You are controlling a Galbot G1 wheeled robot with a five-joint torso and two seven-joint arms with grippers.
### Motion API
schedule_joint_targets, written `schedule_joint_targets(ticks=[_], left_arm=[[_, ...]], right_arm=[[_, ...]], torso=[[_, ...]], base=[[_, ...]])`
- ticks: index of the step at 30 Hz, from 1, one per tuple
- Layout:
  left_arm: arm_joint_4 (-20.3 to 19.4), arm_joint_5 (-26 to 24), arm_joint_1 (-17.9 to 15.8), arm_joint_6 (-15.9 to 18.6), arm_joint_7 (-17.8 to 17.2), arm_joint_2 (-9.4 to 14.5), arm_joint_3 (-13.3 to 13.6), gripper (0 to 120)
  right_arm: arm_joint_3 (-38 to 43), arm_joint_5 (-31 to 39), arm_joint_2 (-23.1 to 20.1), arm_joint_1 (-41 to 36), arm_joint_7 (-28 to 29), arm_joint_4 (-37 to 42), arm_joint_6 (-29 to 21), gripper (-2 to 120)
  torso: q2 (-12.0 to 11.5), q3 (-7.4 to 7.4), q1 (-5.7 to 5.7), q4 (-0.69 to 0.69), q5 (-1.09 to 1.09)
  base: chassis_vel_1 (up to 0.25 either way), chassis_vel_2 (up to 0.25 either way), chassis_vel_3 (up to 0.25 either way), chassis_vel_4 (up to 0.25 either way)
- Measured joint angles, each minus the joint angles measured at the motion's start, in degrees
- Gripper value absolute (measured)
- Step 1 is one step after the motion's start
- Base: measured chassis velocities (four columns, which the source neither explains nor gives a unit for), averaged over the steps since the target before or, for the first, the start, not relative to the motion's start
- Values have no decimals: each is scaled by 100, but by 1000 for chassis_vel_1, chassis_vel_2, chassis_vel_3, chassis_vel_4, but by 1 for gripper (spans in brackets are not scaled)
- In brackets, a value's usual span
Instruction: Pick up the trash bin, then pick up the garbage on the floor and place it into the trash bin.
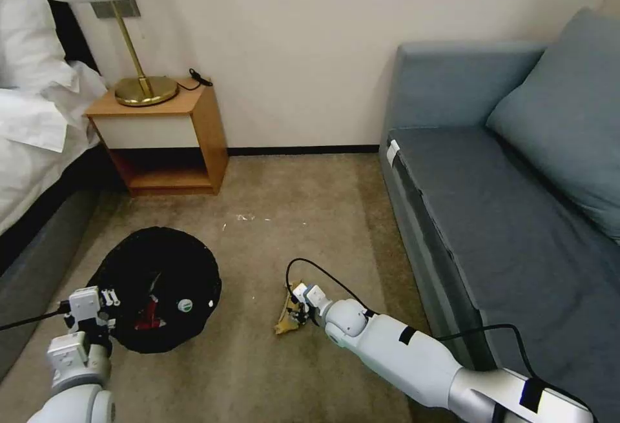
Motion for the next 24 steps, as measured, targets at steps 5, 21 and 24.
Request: schedule_joint_targets(ticks=[5, 21, 24], left_arm=[[-1, 4, -1, -27, 1, -14, 2, 5], [69, -20, -24, -40, 1, 25, 57, 5], [133, -61, -56, -40, 5, 34, 81, 5]], right_arm=[[-15, -3, -120, -79, -54, 270, -12, 20], [684, 339, -638, -287, -4, 1430, 536, 0], [761, 526, -741, -264, 74, 1648, 657, 0]], torso=[[0, 0, 0, 0, 1], [0, 0, 0, 0, 0], [0, 0, 0, 0, 0]], base=[[0, 0, 0, 0], [0, 0, 0, 0], [0, 0, 0, 0]])
